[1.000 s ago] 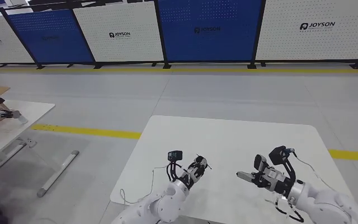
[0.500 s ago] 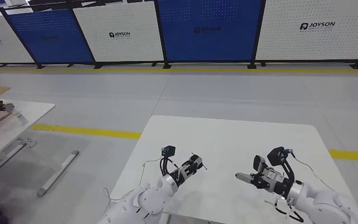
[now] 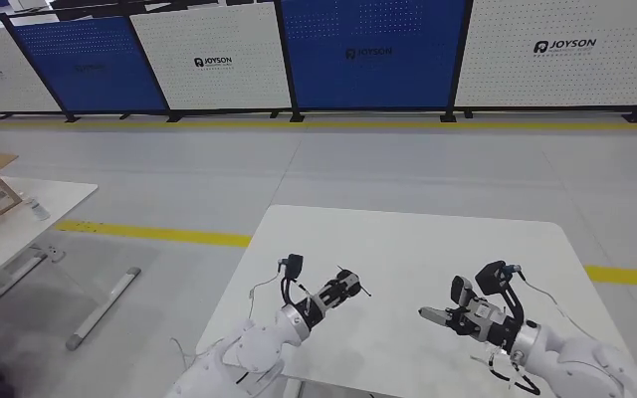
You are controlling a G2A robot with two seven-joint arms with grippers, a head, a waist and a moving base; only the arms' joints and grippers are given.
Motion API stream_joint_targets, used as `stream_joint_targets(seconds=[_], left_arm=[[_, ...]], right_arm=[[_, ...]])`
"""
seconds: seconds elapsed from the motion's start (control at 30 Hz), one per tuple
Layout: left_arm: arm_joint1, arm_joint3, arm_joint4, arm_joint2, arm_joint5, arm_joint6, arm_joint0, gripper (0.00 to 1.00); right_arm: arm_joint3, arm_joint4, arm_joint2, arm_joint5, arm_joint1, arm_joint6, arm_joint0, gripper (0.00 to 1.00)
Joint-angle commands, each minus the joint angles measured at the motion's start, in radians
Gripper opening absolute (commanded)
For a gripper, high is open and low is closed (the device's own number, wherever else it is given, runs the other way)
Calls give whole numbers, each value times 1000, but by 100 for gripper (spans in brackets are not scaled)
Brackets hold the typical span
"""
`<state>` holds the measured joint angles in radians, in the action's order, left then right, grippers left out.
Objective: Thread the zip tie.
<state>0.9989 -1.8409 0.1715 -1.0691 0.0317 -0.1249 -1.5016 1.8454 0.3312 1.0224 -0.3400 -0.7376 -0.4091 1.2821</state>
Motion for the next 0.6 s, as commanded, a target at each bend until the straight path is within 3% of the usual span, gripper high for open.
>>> stream_joint_targets(seconds=[0.0,0.07,0.4,0.5,0.57], left_arm=[[-6,-41,52,-22,-52,-78,-16,0],[-11,-57,59,-39,-107,-147,-6,0],[-11,-58,58,-43,-112,-145,-4,0],[-4,-78,181,-58,-68,-129,-19,0],[-5,-102,272,-93,-48,-142,-35,0]], right_arm=[[0,0,0,0,0,0,0,100],[0,0,0,0,0,0,0,100],[0,0,0,0,0,0,0,100],[0,0,0,0,0,0,0,100],[0,0,0,0,0,0,0,100]])
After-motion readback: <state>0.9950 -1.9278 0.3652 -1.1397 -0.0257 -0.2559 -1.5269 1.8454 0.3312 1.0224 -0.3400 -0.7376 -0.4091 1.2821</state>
